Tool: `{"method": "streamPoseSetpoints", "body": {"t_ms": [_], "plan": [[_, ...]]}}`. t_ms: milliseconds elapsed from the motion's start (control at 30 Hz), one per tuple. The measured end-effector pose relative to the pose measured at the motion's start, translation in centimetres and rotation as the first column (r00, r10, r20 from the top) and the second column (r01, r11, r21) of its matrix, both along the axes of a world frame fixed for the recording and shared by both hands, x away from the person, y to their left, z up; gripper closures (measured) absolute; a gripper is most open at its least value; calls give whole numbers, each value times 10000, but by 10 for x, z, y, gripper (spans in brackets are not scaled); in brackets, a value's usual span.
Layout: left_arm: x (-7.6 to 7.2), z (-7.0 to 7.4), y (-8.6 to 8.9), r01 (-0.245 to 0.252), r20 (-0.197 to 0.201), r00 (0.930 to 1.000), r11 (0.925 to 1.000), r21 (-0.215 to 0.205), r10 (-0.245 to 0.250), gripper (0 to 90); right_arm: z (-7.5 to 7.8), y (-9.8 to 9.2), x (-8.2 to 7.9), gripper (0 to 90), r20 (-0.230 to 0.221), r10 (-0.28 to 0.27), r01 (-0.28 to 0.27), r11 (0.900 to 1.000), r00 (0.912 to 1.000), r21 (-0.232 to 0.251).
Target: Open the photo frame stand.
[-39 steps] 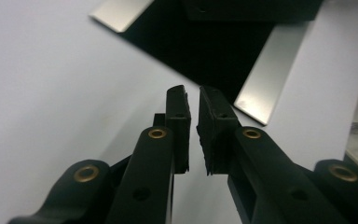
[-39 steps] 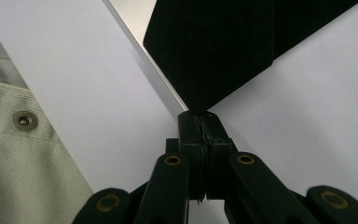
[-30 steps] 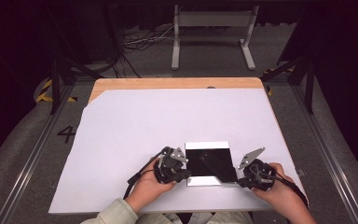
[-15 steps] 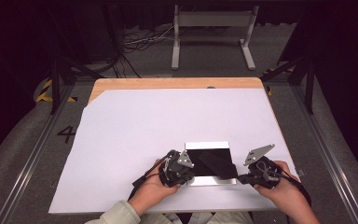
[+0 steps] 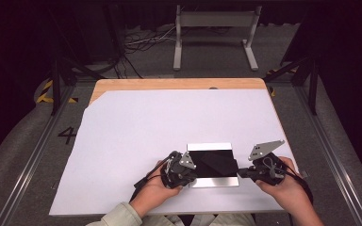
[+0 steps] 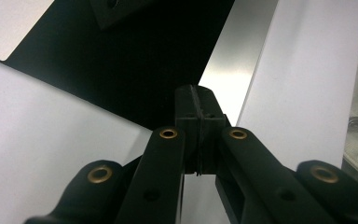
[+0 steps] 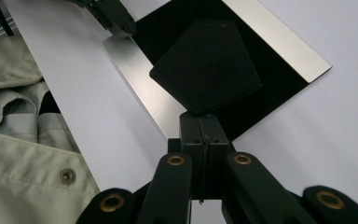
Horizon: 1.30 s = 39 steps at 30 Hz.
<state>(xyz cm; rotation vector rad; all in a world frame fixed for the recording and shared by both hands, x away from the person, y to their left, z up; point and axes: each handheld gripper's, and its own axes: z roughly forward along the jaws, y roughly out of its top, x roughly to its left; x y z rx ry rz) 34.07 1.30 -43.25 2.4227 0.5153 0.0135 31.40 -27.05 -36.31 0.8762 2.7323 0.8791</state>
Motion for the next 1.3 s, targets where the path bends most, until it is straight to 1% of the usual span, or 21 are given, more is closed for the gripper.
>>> {"method": "streamPoseSetpoints", "body": {"t_ms": [133,267,400,533,567,600,633,667,700,767,867,1000,1067,1100,1167,1300], "plan": [[0,0,0,-5,-4,10000,10000,8,5,900,4,3,0,900,195,-48,46,9999,9998,106],[0,0,0,-8,-21,10000,10000,3,8,900,7,4,1,900,336,-11,8,9999,9994,105],[0,0,0,-18,-29,10000,10000,-6,18,900,8,6,1,900,395,-46,43,10000,9992,90],[0,0,0,-76,-35,10000,9999,-96,75,900,6,5,1,900,320,-36,32,9999,9995,130],[0,0,0,-141,-106,9998,9998,-131,140,900,5,4,1,900,287,-38,35,10000,9996,93],[0,0,1,-95,-38,9999,9999,-95,94,896,4,3,1,900,256,-22,20,10000,9997,72],[0,0,1,-131,-9,9999,9999,-70,131,888,4,3,0,900,204,-65,65,10000,9998,29],[0,0,2,-305,-29,9995,9995,-76,304,883,3,2,0,900,207,-90,91,10000,9997,-21],[1,1,3,-343,-19,9994,9994,-46,343,877,2,1,1,900,169,-149,151,9998,9997,-156],[2,2,5,-388,53,9992,9992,-6,388,870,1,-1,1,900,94,-177,179,9995,9998,-250],[3,5,8,-481,68,9988,9988,-105,481,868,2,-5,0,900,49,-277,279,9994,9996,-227],[2,6,11,-507,103,9987,9986,-115,508,864,5,-9,0,900,65,-401,402,9990,9992,-180],[2,7,13,-545,121,9984,9985,-49,546,862,9,-12,1,880,94,-541,542,9984,9985,-133],[3,8,14,-564,175,9982,9984,-93,566,860,10,-14,1,855,141,-613,614,9981,9980,-90],[3,9,17,-652,108,9978,9978,-83,653,858,12,-16,1,821,221,-825,826,9966,9963,-30],[4,12,23,-825,217,9963,9966,-86,827,852,18,-18,2,763,364,-1099,1098,9939,9933,60]]}}
